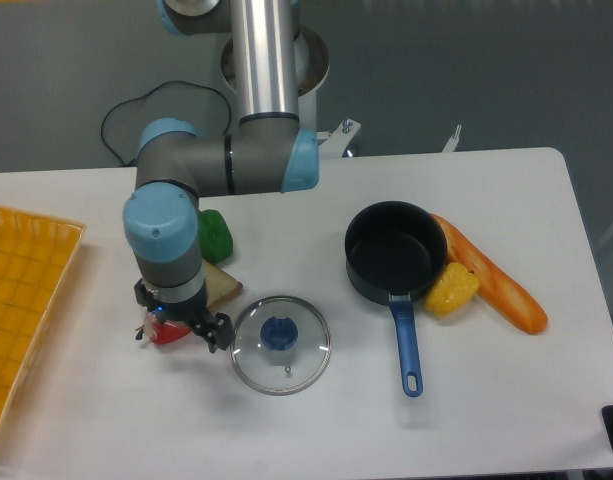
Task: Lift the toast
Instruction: 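Lower the gripper onto the edge of the bagged toast slice, then close the gripper on the bag edge of the toast slice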
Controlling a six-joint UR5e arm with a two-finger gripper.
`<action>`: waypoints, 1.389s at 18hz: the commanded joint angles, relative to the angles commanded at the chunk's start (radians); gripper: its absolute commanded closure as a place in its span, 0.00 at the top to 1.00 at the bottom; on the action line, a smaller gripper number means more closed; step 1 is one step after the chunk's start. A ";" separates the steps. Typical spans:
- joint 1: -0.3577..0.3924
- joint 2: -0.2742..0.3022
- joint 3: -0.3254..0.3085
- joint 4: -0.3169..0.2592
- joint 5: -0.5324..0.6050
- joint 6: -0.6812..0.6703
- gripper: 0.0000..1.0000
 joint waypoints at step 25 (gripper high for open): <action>-0.057 -0.009 -0.015 -0.006 -0.040 -0.014 0.47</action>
